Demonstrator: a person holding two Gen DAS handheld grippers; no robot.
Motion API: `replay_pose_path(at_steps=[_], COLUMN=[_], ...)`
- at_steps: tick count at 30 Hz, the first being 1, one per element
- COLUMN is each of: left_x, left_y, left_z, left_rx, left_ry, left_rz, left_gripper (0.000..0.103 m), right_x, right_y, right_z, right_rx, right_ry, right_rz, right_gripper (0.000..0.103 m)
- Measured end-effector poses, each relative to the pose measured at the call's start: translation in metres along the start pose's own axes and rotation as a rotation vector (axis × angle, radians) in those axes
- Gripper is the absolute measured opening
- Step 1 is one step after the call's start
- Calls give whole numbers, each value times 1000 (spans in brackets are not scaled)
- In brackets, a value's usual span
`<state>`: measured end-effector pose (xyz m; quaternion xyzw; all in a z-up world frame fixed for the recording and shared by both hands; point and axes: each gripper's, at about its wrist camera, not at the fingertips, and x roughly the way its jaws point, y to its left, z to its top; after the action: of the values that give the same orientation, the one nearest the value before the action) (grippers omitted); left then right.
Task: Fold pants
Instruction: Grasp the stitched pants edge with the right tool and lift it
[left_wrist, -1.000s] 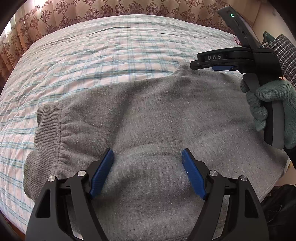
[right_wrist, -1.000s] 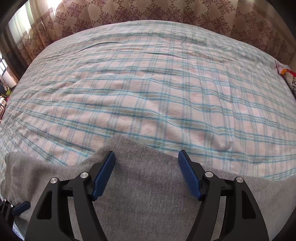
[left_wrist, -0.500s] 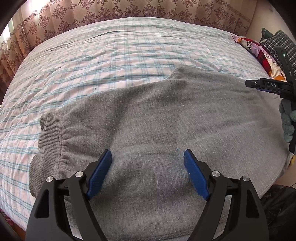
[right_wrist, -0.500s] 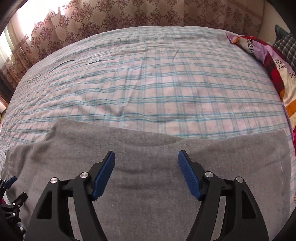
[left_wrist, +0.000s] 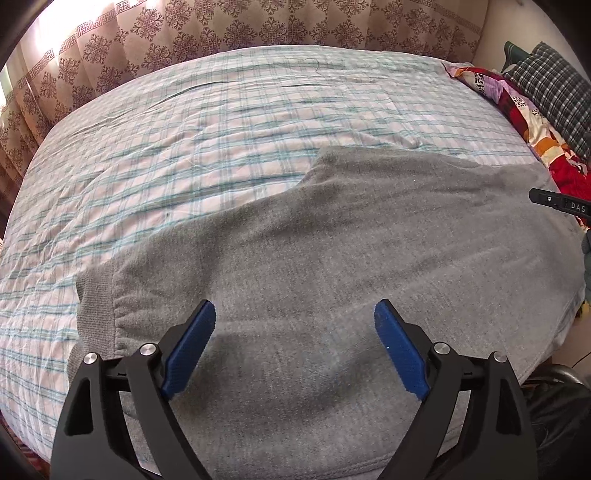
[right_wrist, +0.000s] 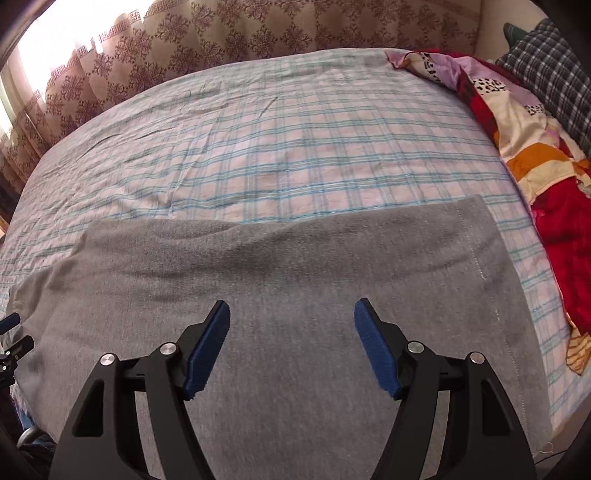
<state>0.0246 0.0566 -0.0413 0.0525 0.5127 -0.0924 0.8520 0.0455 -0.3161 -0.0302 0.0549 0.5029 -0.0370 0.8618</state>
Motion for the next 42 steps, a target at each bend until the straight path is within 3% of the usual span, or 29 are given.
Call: replay_pose_path(at_steps=[9,14,20,27,34,38,42], left_x=[-5,-6,-1,11,26,37,46], left_y=[-81,-126,-178,-235,-289,-319,-341], left_z=[34,49,66,86,110,118,128], left_rx=[159,233,283,350,376,383,352], left_ry=[-35,-36,-11,25,73,120,174], left_rz=[-85,-136,-222,-287,-378,-438,-507], left_gripper=[94,94,94,94,94,94,94], right_x=[-68,-81,-66,-39,-37,-47,-66], right_y=[-99,-151,-183,-192,-186,-182,-163], right_z=[-38,-63,-83,-89,-92,-91,-85], right_rx=[165,256,350,367,348,349,269], right_ry=[-88,-102,-82,-78,-118,-150,-209], right_rz=[-93,-142,-91,11,50,79,46], right_gripper=[71,71,71,71,32,27,27])
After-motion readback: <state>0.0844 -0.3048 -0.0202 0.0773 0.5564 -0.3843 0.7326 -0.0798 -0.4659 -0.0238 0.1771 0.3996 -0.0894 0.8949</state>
